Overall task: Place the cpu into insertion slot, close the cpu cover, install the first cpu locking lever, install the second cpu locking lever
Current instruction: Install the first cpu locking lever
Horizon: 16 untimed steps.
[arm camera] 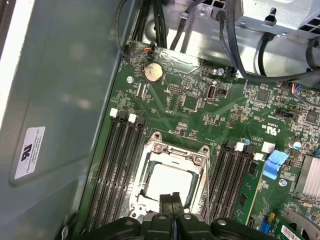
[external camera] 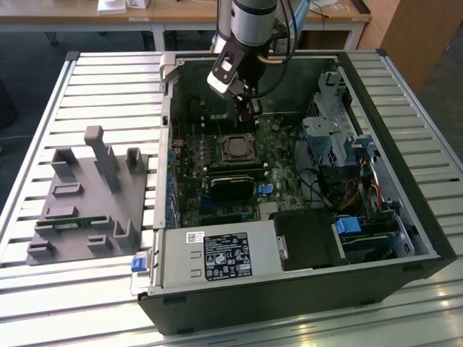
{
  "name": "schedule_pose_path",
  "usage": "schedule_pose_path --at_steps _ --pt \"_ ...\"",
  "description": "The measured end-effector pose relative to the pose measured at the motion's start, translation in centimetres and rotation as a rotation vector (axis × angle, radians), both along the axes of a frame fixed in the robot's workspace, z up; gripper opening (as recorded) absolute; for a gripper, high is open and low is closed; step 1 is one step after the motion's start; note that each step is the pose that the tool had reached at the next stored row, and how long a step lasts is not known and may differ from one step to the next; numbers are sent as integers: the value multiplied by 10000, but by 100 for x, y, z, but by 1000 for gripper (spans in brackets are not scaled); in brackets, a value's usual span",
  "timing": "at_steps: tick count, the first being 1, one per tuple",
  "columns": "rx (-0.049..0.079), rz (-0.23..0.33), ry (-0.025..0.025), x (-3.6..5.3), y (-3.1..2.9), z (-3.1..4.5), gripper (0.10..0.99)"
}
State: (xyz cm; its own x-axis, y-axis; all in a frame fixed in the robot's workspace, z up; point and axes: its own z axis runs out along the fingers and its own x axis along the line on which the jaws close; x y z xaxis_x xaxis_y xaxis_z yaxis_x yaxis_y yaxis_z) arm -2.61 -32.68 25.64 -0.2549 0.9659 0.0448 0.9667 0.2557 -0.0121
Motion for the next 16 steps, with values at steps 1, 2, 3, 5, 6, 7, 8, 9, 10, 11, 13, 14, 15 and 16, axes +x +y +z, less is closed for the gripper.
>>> schedule_pose_path --at_steps 1,2,3,5,6,7,8,9,10,11,13,14,15,16 --pt "-1 19 0 0 0 0 106" --pt "-1 41 0 0 0 0 106" --pt "0 65 0 0 0 0 106" --pt "0 113 0 0 0 0 106" --pt "0 139 0 0 0 0 106" --pt "0 164 0 0 0 0 106" --pt "0 188 0 0 0 0 106" --pt "0 212 0 0 0 0 106" --pt "0 236 0 0 0 0 106" --pt "0 261 0 0 0 0 106" --pt "0 302 0 0 0 0 106" --pt "0 322 0 0 0 0 106" --pt "0 342 0 0 0 0 106" --pt "0 360 0 0 0 0 106"
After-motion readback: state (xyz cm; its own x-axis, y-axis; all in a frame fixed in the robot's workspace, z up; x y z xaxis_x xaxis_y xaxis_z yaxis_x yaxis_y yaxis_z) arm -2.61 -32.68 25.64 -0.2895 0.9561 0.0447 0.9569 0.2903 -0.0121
